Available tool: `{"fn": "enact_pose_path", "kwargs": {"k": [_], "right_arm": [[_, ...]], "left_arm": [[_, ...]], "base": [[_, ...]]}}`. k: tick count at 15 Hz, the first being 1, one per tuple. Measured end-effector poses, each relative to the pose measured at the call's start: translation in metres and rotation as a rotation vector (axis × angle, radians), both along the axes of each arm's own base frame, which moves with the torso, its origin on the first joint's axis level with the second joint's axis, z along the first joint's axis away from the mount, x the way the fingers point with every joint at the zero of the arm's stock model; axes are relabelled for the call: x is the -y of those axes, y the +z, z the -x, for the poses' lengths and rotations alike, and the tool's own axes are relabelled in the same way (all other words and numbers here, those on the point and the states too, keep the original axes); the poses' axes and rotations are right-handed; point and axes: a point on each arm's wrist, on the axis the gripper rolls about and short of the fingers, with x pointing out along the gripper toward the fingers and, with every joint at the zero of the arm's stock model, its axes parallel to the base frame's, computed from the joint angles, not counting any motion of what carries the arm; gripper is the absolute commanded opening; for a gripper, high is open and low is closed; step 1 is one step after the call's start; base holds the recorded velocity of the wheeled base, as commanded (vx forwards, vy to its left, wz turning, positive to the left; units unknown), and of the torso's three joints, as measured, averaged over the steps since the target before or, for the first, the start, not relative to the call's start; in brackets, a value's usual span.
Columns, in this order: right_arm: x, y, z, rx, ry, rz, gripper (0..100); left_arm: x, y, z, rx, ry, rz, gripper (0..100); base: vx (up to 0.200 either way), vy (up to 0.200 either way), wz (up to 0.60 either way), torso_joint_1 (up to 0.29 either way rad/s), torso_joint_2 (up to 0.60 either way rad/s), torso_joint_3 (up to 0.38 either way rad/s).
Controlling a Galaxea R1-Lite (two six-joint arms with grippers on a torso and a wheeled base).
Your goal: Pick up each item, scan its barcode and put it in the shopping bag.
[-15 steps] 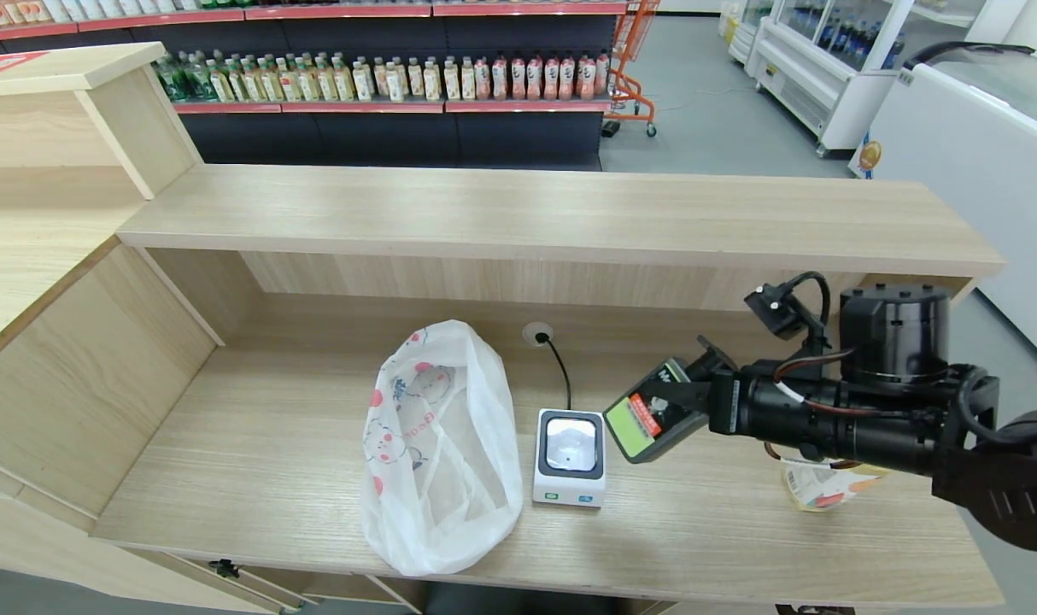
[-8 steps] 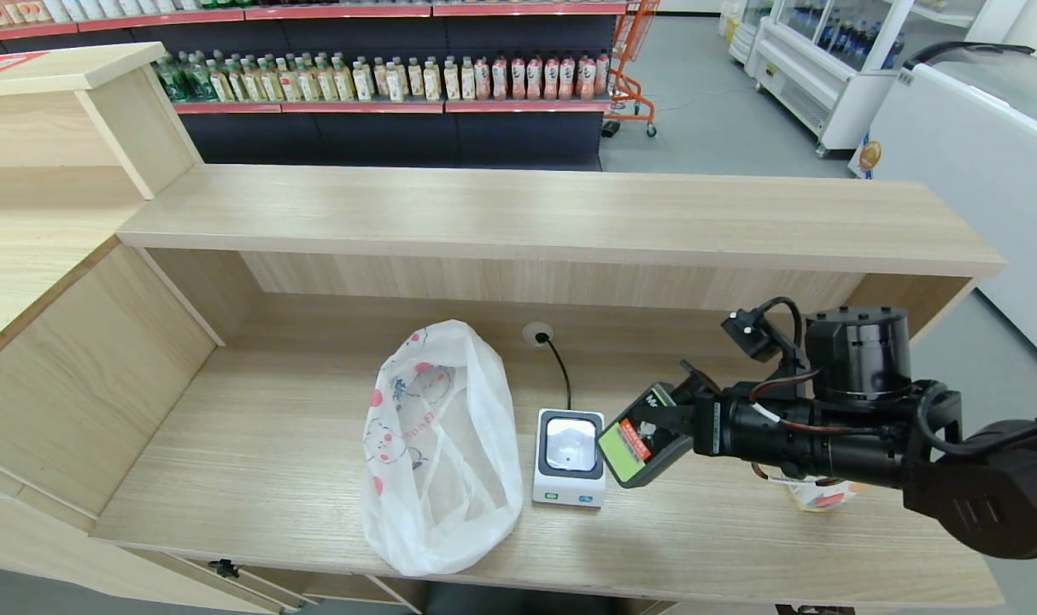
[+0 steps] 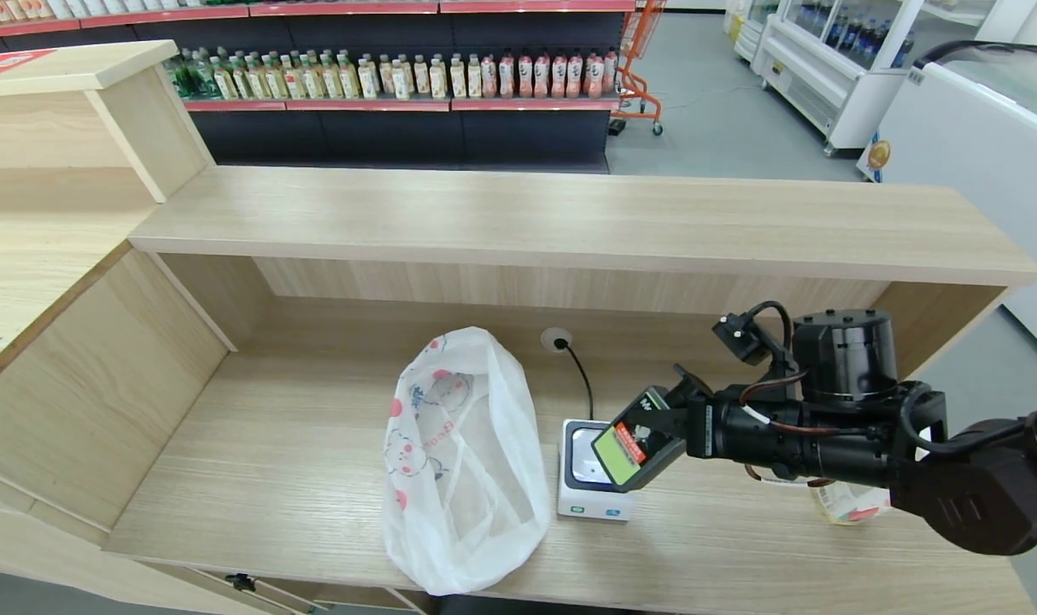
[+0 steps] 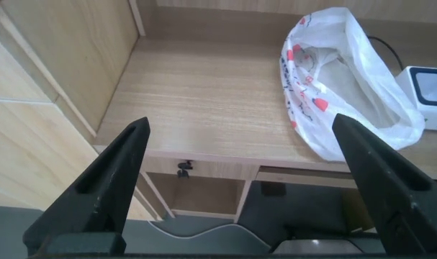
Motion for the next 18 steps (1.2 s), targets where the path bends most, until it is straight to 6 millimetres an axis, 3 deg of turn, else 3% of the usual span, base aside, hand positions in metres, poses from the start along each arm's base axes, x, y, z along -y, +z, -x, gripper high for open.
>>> {"fn": "enact_pose_path", "kwargs": {"k": [11, 18], "right_arm": [[0.01, -0.039, -0.026, 0.058, -0.058, 0.162, 0], [0.009, -0.047, -0.032, 0.065, -0.061, 0.16, 0]], "left_arm": [[0.0, 0.0, 0.0, 0.0, 0.001, -0.003, 100], [0.0, 0.0, 0.0, 0.0, 0.001, -0.003, 100]], "base": [[0.0, 0.018, 0.0, 0.0, 0.0, 0.0], [0.0, 0.0, 0.0, 0.0, 0.0, 0.0]]}}
